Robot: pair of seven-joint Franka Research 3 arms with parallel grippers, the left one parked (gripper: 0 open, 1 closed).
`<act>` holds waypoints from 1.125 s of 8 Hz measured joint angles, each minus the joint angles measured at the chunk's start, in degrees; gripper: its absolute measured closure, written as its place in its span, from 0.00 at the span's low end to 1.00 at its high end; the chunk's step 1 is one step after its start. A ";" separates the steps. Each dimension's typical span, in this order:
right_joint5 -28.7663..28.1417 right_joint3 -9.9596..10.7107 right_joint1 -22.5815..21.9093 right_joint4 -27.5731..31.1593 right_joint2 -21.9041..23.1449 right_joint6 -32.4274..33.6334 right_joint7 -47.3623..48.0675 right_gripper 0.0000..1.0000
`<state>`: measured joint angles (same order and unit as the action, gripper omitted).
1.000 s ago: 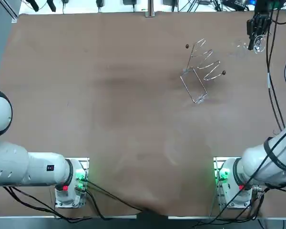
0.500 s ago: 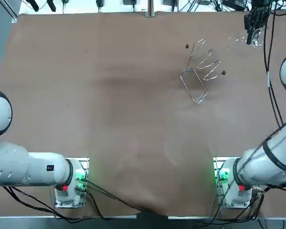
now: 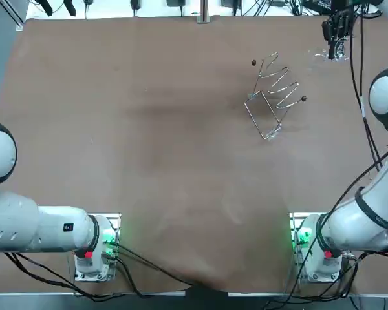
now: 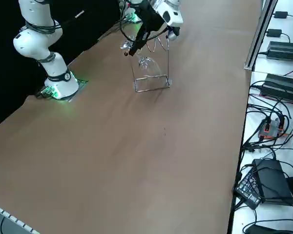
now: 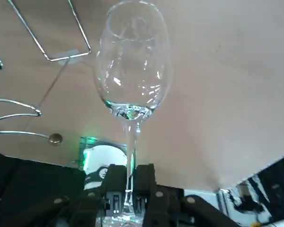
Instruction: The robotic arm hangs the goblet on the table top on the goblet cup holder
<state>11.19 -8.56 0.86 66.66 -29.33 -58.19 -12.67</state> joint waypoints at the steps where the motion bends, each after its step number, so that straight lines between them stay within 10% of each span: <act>1: 1.70 -0.04 -0.95 -0.21 -0.30 0.32 -1.39 0.88; 9: 16.27 0.17 -7.24 -1.18 -2.04 1.39 -16.94 0.88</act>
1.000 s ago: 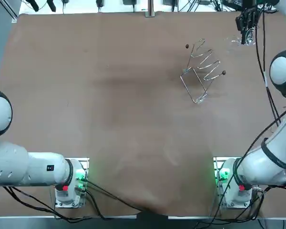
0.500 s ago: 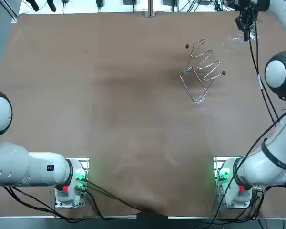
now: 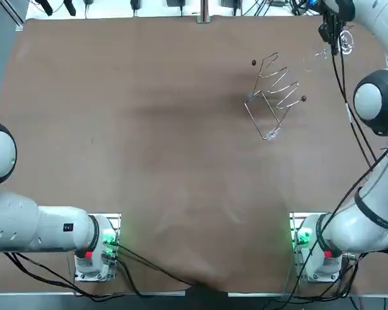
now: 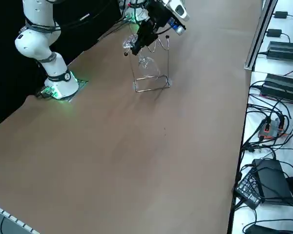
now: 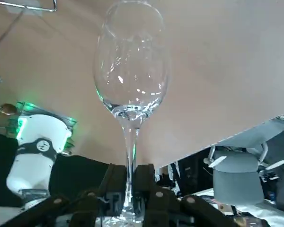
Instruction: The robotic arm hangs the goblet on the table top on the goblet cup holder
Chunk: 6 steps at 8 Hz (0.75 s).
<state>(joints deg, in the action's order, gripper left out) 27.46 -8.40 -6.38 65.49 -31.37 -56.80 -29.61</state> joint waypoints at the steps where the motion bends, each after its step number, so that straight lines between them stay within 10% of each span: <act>1: 0.16 0.05 -0.01 -1.30 -0.65 0.67 -0.29 0.88; 6: 0.16 -0.06 -1.32 -9.37 -5.49 2.58 -0.68 0.88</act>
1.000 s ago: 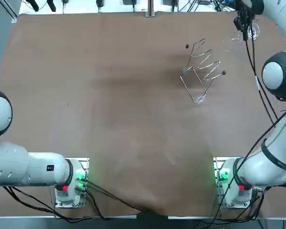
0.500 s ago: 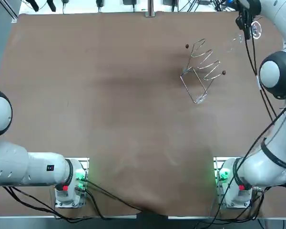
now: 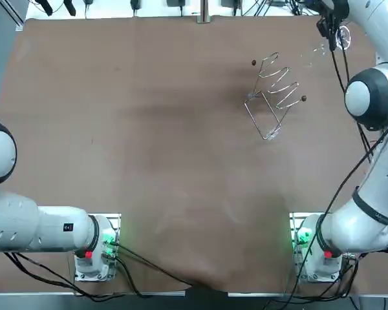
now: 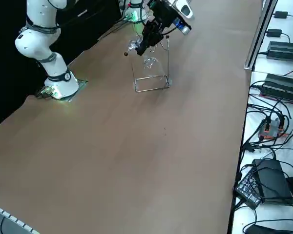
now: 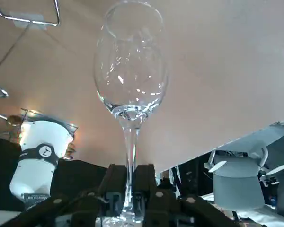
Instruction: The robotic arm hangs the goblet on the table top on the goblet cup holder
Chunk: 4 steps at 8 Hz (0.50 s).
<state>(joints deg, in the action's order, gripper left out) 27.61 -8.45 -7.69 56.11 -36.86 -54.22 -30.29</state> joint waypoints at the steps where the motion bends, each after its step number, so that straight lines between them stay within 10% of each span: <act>1: -0.01 -0.10 -0.99 -0.78 -0.15 0.00 0.00 0.88; 4: 0.00 -0.05 -3.74 -1.21 -0.50 -0.04 0.14 0.88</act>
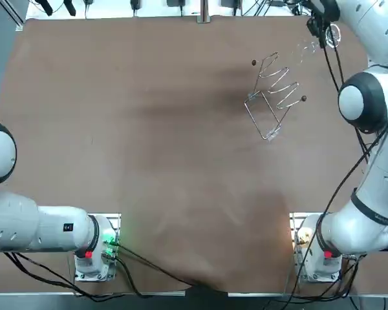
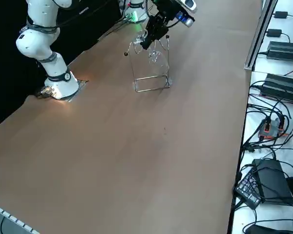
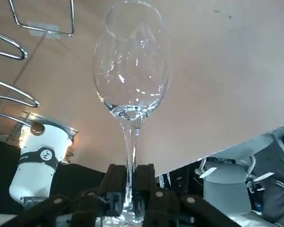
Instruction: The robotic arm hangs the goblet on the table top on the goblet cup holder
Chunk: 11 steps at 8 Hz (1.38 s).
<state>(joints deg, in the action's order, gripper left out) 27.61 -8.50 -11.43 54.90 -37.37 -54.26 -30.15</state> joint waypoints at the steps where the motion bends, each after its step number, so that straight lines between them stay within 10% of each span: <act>1: 0.00 0.05 -0.37 -0.07 -0.29 -0.01 0.18 0.88; 11: -7.67 2.53 6.07 -0.20 -1.31 5.65 3.39 0.88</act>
<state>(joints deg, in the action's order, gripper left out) 19.94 -5.97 -5.35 54.71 -38.68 -48.61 -26.76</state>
